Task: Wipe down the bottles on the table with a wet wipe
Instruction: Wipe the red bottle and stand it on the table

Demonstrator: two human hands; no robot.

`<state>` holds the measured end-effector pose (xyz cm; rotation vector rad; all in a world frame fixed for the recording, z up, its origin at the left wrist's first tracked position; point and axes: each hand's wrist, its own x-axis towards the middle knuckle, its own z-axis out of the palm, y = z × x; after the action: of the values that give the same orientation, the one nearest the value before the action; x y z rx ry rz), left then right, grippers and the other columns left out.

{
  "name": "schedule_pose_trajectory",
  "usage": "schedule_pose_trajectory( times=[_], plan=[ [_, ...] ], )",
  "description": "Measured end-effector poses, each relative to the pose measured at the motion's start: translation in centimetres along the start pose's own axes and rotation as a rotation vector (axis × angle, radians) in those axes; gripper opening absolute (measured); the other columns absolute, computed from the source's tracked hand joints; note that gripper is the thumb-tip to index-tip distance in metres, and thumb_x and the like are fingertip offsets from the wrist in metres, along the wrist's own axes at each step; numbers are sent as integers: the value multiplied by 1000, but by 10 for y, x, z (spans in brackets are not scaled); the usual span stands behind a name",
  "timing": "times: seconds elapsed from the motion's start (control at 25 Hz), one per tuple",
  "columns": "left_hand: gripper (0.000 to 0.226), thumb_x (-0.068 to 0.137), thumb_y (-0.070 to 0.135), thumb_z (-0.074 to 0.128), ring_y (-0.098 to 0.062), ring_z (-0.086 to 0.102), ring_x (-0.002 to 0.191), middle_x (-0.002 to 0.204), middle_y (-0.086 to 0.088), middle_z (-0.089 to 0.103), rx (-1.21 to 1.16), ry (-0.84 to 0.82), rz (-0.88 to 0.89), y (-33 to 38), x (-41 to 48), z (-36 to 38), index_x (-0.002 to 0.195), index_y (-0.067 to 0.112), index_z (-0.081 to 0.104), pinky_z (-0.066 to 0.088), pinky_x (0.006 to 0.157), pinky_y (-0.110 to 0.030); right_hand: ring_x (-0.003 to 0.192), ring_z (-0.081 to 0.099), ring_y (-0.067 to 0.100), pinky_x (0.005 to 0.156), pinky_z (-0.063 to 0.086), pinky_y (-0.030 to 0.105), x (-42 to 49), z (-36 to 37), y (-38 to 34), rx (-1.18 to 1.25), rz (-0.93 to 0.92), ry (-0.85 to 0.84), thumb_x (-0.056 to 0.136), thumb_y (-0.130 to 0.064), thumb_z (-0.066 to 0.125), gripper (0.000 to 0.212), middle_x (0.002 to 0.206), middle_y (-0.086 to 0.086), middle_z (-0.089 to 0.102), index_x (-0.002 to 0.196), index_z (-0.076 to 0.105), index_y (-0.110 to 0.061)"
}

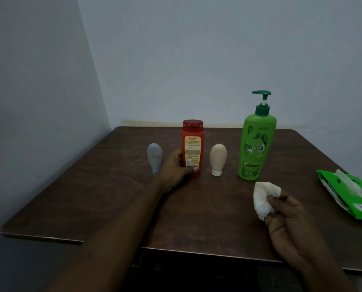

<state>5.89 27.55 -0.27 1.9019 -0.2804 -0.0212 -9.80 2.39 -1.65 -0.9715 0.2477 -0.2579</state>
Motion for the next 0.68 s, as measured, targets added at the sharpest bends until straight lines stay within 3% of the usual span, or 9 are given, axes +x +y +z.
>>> schedule_pose_trajectory(
  times=[0.08, 0.16, 0.24, 0.28, 0.36, 0.4, 0.52, 0.68],
  plan=[
    [62, 86, 4, 78, -12, 62, 126, 137, 3, 66, -22, -10, -3, -1, 6, -1, 140, 21, 54, 51, 108, -37, 78, 74, 12, 70, 61, 24, -2, -2, 0, -37, 19, -84, 86, -10, 64, 17, 95, 10, 77, 104, 63, -9],
    [61, 86, 3, 77, -9, 62, 122, 136, 3, 66, -37, -18, -4, -2, 9, -2, 140, 21, 55, 52, 105, -32, 71, 73, 9, 65, 60, 21, -1, 3, 0, -29, 28, -54, 91, -10, 64, 8, 87, 10, 75, 100, 63, -10],
    [60, 87, 2, 76, -7, 62, 117, 135, 4, 66, -46, -19, 0, -4, 11, -1, 140, 21, 54, 52, 98, -25, 68, 73, 8, 67, 58, 19, 4, 1, 4, -28, 1, 1, 68, -29, 88, 45, 86, 8, 75, 101, 64, -11],
    [60, 87, 1, 76, -6, 61, 115, 134, 5, 66, -50, -15, 3, -4, 11, -1, 141, 20, 54, 52, 93, -21, 71, 73, 9, 73, 58, 21, 5, 3, 5, -10, -6, 0, 68, -27, 89, 47, 86, 6, 77, 104, 65, -10],
    [61, 88, 1, 74, -4, 60, 113, 130, 8, 65, -54, -12, 4, -4, 12, 0, 142, 19, 52, 50, 86, -15, 74, 74, 9, 80, 55, 23, 3, 2, 6, 30, -26, 1, 93, -3, 59, 15, 88, 3, 78, 105, 65, -9],
    [61, 89, 1, 74, -3, 59, 113, 127, 10, 64, -53, -12, 2, -4, 12, 0, 142, 19, 52, 49, 84, -14, 72, 74, 8, 78, 56, 22, 3, 1, 7, -2, -22, 14, 97, 4, 47, 23, 88, 2, 78, 104, 64, -9],
    [61, 89, 2, 74, -4, 58, 114, 131, 8, 64, -41, -7, 3, -5, 11, 0, 142, 20, 51, 48, 86, -15, 67, 72, 8, 67, 57, 18, 2, 1, 6, -58, -11, 16, 98, 6, 42, 25, 79, 3, 76, 106, 61, -7],
    [64, 88, 3, 75, -10, 58, 125, 141, 1, 63, -39, -6, 2, -8, 14, 0, 144, 21, 50, 49, 102, -28, 73, 73, 6, 79, 55, 21, 2, 1, 6, -28, -17, 12, 98, 6, 42, 27, 81, -1, 77, 102, 64, -10]
  ],
)
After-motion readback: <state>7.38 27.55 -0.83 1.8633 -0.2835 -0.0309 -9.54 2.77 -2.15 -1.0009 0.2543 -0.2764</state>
